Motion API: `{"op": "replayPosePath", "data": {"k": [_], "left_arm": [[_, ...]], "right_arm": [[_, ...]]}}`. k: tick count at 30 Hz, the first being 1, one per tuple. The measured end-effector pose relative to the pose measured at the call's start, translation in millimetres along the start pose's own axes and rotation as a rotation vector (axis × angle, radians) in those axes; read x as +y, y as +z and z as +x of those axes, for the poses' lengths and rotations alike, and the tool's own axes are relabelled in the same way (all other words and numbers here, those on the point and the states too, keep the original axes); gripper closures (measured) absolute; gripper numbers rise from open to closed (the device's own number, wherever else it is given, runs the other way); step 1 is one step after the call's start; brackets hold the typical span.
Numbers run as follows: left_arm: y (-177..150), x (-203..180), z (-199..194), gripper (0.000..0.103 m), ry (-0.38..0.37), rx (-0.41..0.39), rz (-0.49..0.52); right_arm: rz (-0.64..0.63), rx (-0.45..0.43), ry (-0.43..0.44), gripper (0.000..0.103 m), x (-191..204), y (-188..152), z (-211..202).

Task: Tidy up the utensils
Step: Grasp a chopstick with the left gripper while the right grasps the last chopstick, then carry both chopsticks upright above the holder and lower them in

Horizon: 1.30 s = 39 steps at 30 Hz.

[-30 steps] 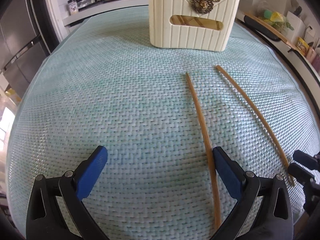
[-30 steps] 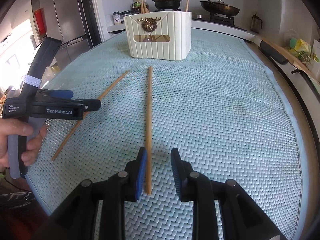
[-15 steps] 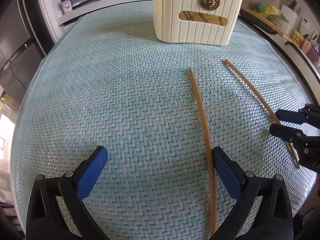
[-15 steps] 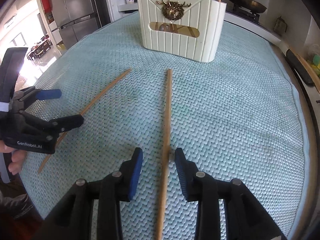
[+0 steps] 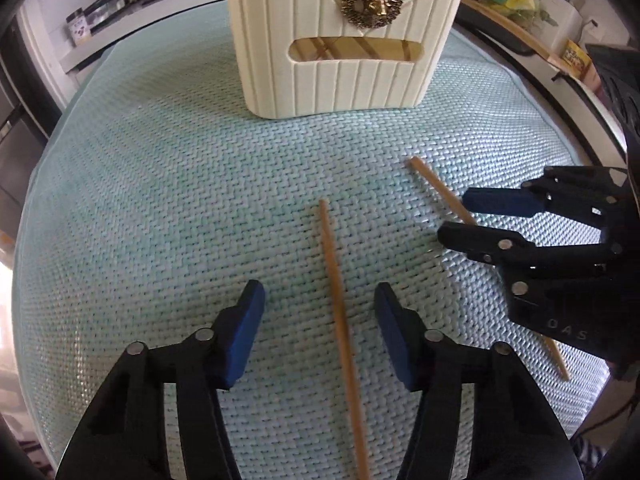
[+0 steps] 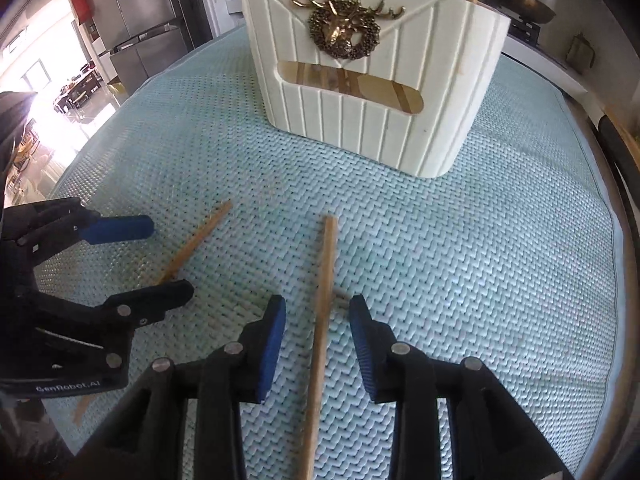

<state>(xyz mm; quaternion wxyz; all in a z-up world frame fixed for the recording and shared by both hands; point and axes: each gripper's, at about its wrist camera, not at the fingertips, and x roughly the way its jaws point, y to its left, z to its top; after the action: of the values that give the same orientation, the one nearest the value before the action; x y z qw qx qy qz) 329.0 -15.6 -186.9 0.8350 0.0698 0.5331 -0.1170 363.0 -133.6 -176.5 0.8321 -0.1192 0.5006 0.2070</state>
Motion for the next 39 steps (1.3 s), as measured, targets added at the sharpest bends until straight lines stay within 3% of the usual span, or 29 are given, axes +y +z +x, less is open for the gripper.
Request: {"op": "replayPosePath", "data": {"k": [2, 3, 4, 5, 12, 21, 27, 33, 39], "left_arm": [[0.3, -5.9, -0.6, 0.066, -0.009, -0.001, 0.016], [0.1, -8.0, -1.2, 0.072, -0.020, -0.001, 0.020], [0.2, -9.6, -1.8, 0.089, -0.029, -0.001, 0.020], [0.5, -9.7, -1.0, 0.098, -0.043, 0.006, 0.017], [1.8, -1.9, -12.0, 0.099, -0.114, -0.055, -0.029], [0.5, 10.4, -98.1, 0.099, -0.196, -0.285, -0.048], [-18.1, 9.6, -153.0, 0.099, -0.224, -0.432, -0.036], [-36.8, 9.7, -186.1, 0.099, -0.247, -0.568, -0.047], [-44.7, 8.1, -202.1, 0.099, -0.255, -0.628, -0.058]], "right_arm": [[-0.005, -0.001, -0.001, 0.077, 0.2, 4.3, 2.2], [-0.003, -0.001, -0.010, 0.087, 0.0, 7.5, 3.6], [-0.001, -0.001, -0.014, 0.092, 0.0, 9.7, 4.6], [0.003, -0.003, -0.009, 0.095, -1.3, 11.1, 5.7], [0.076, -0.061, 0.044, 0.097, -13.2, 19.4, 0.6], [0.154, -0.350, 0.134, 0.096, -35.3, 8.5, -101.7], [0.128, -0.510, 0.124, 0.096, -20.3, -5.6, -163.4], [0.100, -0.624, 0.082, 0.096, -8.7, -42.0, -206.9], [0.100, -0.684, 0.058, 0.096, -1.1, -56.9, -229.4]]}}
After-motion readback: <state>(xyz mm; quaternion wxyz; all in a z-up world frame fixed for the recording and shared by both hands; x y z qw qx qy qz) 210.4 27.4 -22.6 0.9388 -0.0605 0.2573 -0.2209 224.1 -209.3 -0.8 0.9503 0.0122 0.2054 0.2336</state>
